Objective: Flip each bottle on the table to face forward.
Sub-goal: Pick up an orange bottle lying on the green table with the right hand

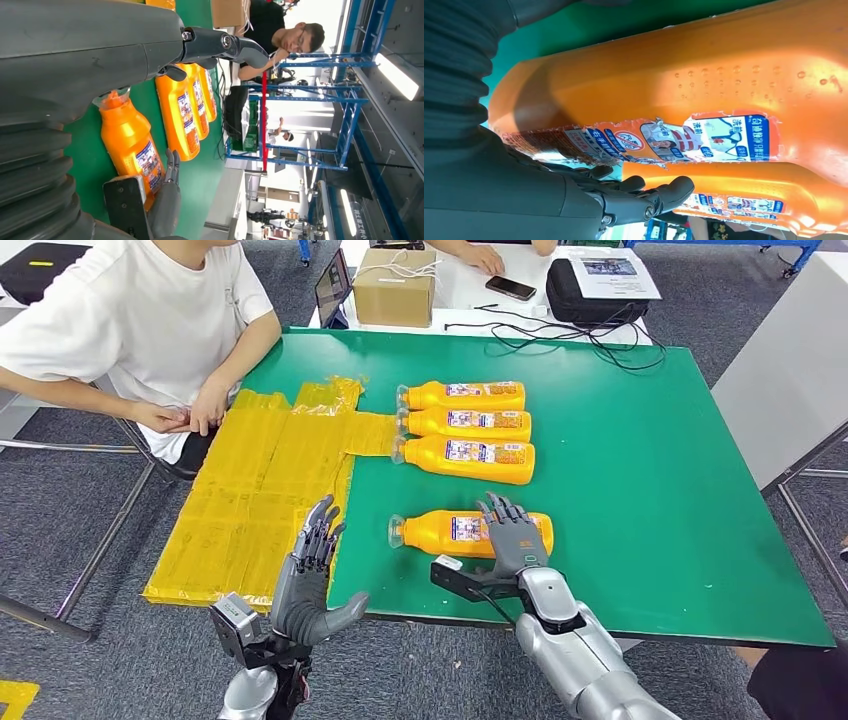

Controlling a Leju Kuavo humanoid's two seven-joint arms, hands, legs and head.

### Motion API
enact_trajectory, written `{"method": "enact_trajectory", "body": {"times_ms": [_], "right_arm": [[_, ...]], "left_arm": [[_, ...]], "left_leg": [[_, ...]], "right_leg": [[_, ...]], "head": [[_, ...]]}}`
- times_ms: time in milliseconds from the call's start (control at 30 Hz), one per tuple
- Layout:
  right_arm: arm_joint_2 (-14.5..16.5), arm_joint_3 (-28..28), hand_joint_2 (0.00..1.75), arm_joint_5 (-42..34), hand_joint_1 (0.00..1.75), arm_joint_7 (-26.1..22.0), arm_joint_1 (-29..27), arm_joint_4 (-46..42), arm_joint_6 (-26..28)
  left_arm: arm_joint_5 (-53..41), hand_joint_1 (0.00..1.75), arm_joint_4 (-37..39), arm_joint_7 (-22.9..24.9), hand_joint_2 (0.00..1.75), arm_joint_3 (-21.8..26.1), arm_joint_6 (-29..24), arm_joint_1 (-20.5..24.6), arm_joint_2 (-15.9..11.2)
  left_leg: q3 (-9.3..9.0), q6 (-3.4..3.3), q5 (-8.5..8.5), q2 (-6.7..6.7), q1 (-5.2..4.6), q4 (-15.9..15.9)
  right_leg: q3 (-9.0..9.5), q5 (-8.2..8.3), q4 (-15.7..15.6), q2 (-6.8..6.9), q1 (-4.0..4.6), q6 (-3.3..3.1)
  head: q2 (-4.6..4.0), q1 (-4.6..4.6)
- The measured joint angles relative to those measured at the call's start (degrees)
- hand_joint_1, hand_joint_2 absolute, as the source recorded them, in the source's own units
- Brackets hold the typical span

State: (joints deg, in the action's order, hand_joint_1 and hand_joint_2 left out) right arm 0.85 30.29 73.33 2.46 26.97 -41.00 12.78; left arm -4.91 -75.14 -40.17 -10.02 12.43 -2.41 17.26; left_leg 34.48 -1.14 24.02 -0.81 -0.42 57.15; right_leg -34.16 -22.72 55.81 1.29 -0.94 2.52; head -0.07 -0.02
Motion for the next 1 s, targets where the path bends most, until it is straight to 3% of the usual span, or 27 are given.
{"method": "enact_trajectory", "body": {"times_ms": [333,433,467,500,567,600,633,867,1000], "right_arm": [[0.4,-0.6,1.75,9.1,0.0,7.2,1.4,0.6,-2.0],[0.3,-1.2,1.75,11.1,0.08,9.2,2.5,1.4,-4.0],[0.3,-1.5,1.75,11.6,0.26,9.6,3.0,1.8,-4.6],[0.2,-1.7,1.75,11.8,0.56,9.8,3.4,2.3,-5.2],[0.0,-2.2,1.75,12.0,1.36,10.0,4.3,3.3,-6.3],[0.0,-2.5,1.75,12.0,1.62,10.0,4.6,3.9,-6.8],[0.0,-2.7,1.75,12.0,1.72,10.0,5.0,4.5,-7.3],[0.0,-4.8,1.75,10.0,1.75,9.9,8.3,9.6,-9.5],[0.0,-6.8,1.75,6.9,1.75,7.3,9.3,11.7,-10.2]], "left_arm": [[-0.2,0.0,0.0,0.5,1.75,0.3,-0.4,-0.4,0.0],[-0.3,0.0,0.0,0.7,1.75,0.5,-0.4,-0.4,0.0],[-0.4,0.0,0.0,0.8,1.75,0.5,-0.4,-0.4,0.0],[-0.4,0.0,0.0,0.8,1.75,0.5,-0.4,-0.4,0.0],[-0.4,0.0,0.0,1.0,1.75,0.6,-0.4,-0.4,0.0],[-0.4,0.0,0.0,1.0,1.75,0.6,-0.4,-0.4,0.0],[-0.4,0.0,0.0,1.1,1.75,0.6,-0.4,-0.4,0.0],[-0.6,0.0,0.5,1.5,1.75,0.6,-0.2,0.1,0.0],[-0.5,0.0,1.2,1.6,1.75,0.4,0.1,0.6,0.0]], "left_leg": [[-0.13,0.0,-0.01,0.0,0.0,0.0],[-0.14,-0.01,-0.02,0.01,-0.01,0.0],[-0.14,-0.01,-0.02,0.01,-0.01,0.0],[-0.15,-0.01,-0.02,0.01,-0.01,0.0],[-0.15,-0.01,-0.02,0.01,-0.01,0.0],[-0.14,-0.01,-0.02,0.01,-0.01,0.0],[-0.14,-0.01,-0.02,0.01,-0.01,0.0],[-0.17,-0.01,-0.03,0.09,-0.01,0.0],[-0.22,-0.02,-0.03,0.1,-0.01,0.0]], "right_leg": [[0.14,0.0,0.0,0.01,-0.01,0.0],[0.16,0.01,0.0,0.01,-0.02,0.01],[0.16,0.01,0.0,0.01,-0.02,0.01],[0.17,0.01,0.0,0.01,-0.02,0.01],[0.17,0.01,0.0,0.01,-0.02,0.01],[0.17,0.01,0.0,0.01,-0.02,0.01],[0.17,0.01,0.0,0.01,-0.02,0.01],[0.17,-0.01,0.0,0.08,-0.02,0.02],[0.23,-0.01,0.0,0.09,-0.02,0.02]], "head": [[0.0,-0.01],[0.0,0.0],[0.0,0.0],[0.0,0.0],[0.0,0.0],[0.0,0.0],[0.0,0.0],[0.0,-0.01],[0.0,0.0]]}}
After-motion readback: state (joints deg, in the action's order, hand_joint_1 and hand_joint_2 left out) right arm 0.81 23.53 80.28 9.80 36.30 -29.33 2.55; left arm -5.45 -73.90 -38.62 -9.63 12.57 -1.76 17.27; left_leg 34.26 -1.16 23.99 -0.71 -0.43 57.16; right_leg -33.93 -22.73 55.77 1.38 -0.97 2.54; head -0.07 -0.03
